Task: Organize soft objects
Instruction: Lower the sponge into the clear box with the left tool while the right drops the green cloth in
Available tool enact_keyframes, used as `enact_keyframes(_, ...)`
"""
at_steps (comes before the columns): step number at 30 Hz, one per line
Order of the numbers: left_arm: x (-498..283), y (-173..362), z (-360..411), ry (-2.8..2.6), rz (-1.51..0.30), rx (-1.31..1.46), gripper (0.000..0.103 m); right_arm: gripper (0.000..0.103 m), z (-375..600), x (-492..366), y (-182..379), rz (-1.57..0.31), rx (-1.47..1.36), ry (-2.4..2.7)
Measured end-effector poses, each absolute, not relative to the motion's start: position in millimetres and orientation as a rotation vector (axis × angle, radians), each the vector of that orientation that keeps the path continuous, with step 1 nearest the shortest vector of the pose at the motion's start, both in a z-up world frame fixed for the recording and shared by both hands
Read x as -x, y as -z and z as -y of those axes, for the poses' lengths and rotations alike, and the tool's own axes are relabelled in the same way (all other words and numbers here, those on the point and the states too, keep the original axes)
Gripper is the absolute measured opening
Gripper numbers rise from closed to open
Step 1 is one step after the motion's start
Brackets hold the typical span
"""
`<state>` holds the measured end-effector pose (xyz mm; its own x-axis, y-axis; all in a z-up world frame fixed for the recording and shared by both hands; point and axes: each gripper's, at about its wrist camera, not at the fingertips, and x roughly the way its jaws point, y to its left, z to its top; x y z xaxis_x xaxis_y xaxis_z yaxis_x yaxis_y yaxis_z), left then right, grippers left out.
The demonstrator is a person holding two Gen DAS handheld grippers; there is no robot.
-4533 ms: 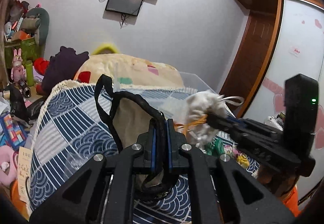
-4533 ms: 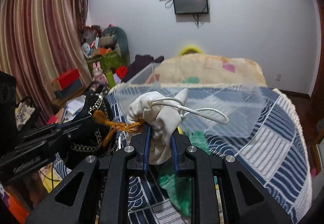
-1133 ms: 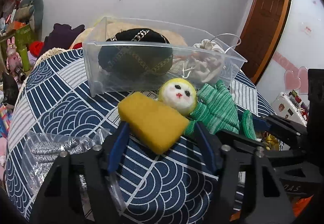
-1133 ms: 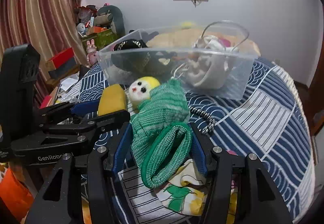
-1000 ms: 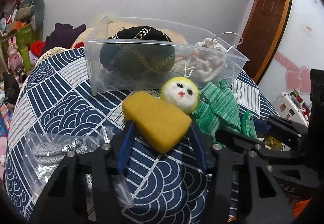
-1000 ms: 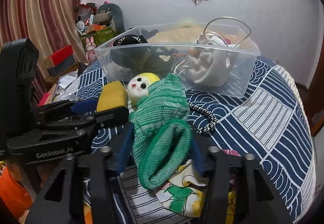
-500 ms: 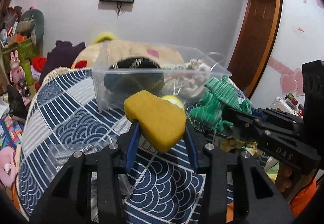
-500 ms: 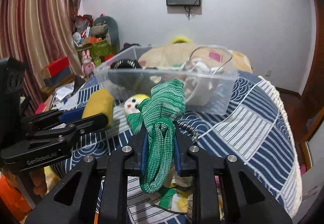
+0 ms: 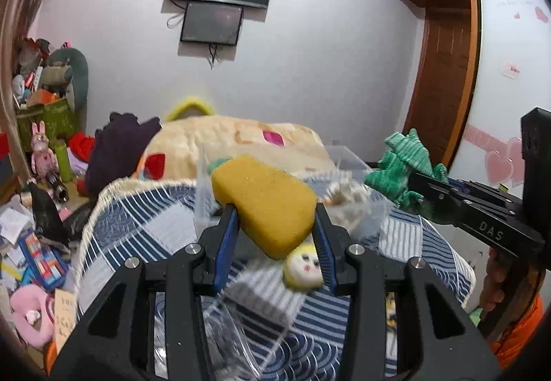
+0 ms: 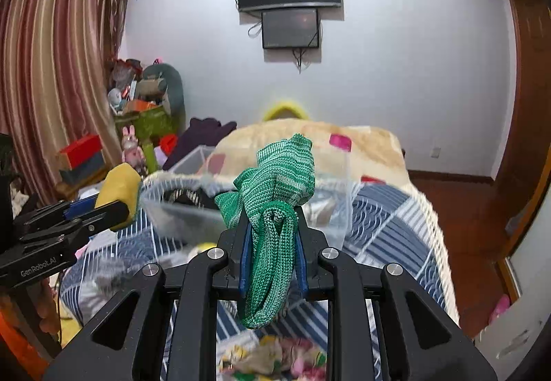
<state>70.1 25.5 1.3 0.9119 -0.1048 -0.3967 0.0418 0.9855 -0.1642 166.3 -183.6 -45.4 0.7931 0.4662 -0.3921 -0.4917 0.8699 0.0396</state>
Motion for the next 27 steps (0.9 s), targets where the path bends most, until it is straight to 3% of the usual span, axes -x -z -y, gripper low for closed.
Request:
enact_keyframes(12, -124.7, -9.7, -39.0, 0.022, -0.466, 0.149, 0.042, 0.019, 159.4, -189.1, 29.5, -0.369, 0.12, -0.484)
enact_keyframes(27, -176.3, 16.5, -28.8, 0.03, -0.577, 0.114, 0.042, 0.019, 134.5, -228.0, 53.3, -0.529, 0.124, -0.542)
